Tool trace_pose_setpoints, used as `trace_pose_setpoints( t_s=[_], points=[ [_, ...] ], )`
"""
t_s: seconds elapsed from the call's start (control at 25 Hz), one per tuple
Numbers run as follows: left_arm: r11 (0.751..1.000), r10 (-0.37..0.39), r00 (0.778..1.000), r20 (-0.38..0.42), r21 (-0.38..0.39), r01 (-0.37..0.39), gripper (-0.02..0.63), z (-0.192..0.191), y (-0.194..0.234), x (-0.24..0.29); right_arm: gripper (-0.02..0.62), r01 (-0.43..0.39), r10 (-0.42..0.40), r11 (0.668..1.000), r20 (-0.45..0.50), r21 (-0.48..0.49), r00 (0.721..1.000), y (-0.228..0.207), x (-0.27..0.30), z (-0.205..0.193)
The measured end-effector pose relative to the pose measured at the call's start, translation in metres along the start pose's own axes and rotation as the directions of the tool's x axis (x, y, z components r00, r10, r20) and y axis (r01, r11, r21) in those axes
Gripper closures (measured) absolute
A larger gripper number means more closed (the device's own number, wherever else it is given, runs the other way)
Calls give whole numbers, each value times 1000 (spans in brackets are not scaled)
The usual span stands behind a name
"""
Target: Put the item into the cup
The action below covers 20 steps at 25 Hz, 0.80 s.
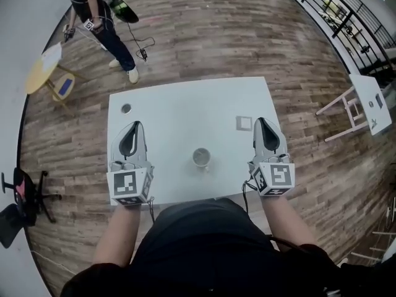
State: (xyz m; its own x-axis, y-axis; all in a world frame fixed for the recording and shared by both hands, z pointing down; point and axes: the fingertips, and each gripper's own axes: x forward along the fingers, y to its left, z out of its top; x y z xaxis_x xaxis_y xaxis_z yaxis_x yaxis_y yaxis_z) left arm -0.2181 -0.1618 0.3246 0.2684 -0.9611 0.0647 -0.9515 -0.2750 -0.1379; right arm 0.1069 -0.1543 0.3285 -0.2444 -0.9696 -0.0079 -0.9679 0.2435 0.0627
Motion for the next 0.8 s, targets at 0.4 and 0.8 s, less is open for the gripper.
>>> trace_pose_setpoints(
  t_s=[0.4,0.8],
  points=[
    [998,-60,998,30,-30,61,598,-2,-28,-5,592,65,-65,998,-1,-23,998,-22,-6,-7],
    [999,-22,999,28,-31,23,598,-2,-9,-5,594,61,-63,997,-29,-51,998,-24,-7,-18]
  ],
)
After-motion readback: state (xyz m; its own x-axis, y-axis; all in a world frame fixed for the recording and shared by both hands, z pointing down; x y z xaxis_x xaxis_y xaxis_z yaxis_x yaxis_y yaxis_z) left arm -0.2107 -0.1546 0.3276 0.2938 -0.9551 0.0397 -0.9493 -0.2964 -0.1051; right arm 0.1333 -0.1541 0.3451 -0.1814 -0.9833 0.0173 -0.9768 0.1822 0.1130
